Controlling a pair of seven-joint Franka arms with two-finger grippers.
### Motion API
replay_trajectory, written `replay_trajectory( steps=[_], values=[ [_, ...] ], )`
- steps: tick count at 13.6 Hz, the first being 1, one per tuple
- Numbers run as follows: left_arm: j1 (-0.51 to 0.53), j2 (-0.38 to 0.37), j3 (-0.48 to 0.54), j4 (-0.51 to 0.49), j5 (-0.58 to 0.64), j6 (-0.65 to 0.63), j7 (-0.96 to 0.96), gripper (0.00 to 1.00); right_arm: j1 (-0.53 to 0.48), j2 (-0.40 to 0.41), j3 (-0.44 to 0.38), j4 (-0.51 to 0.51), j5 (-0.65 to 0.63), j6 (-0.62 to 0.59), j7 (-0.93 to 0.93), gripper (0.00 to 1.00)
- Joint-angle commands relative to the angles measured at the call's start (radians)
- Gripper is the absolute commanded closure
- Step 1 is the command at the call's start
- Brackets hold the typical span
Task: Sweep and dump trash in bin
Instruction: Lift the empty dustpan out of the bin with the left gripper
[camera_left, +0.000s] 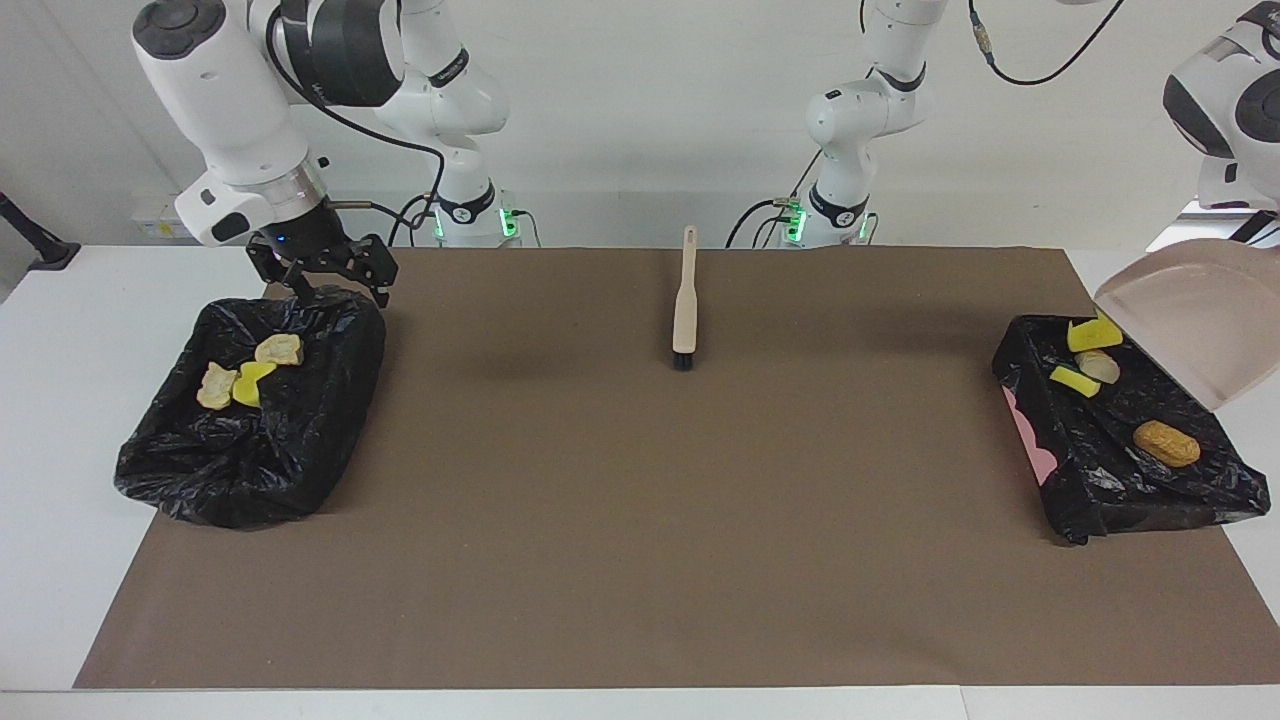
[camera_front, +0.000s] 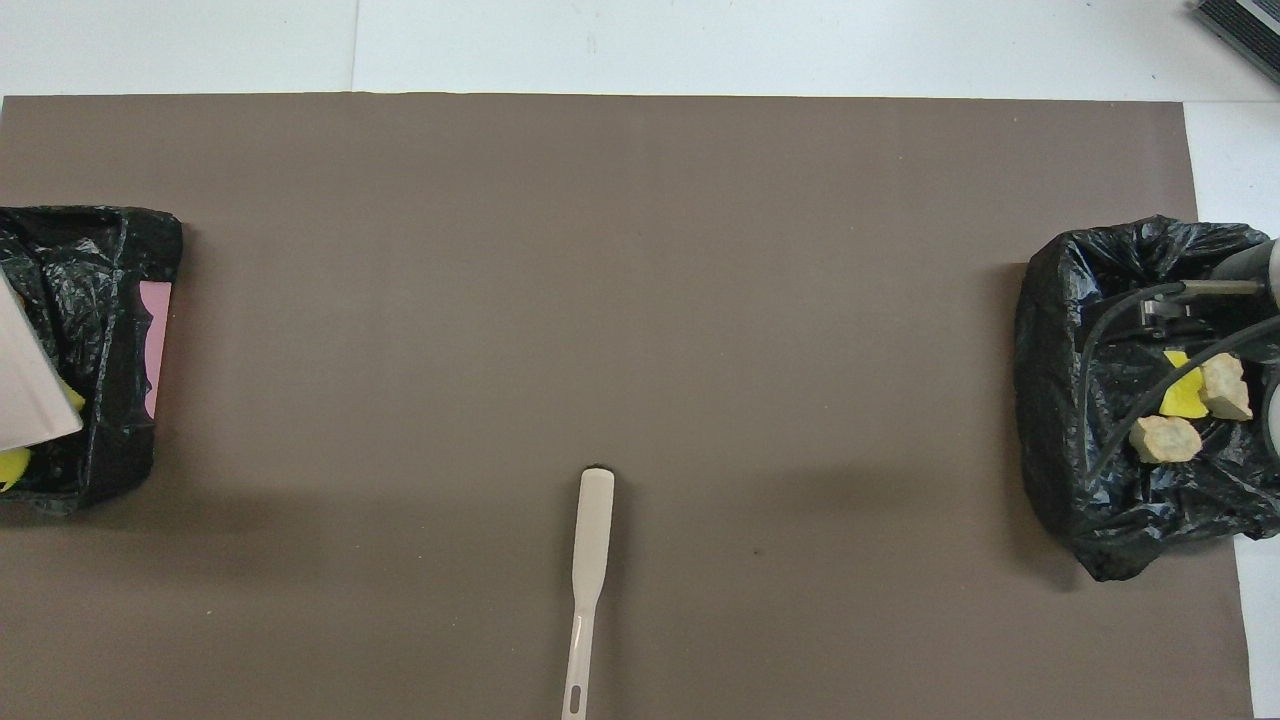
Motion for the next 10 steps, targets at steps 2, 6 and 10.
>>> replay_trajectory(
  steps=[2, 6, 10],
  values=[
    [-0.117, -0.088, 0.002, -0.142, -0.144, -0.049, -0.246, 1.00, 0.124, -0.044, -0.124, -0.014, -0.018, -0.054, -0.007, 0.00],
    [-0.286, -0.099, 0.002, -0.172, -0.286, -0.073, -0.542, 1.00, 0.124, -0.042, -0.125, -0.009, 0.000, -0.050, -0.006, 0.00],
    [-0.456, -0.081, 0.002, -0.161, -0.427, -0.050, -0.910, 1.00, 0.124, -0.041, -0.126, -0.008, 0.000, -0.050, -0.006, 0.00]
  ],
)
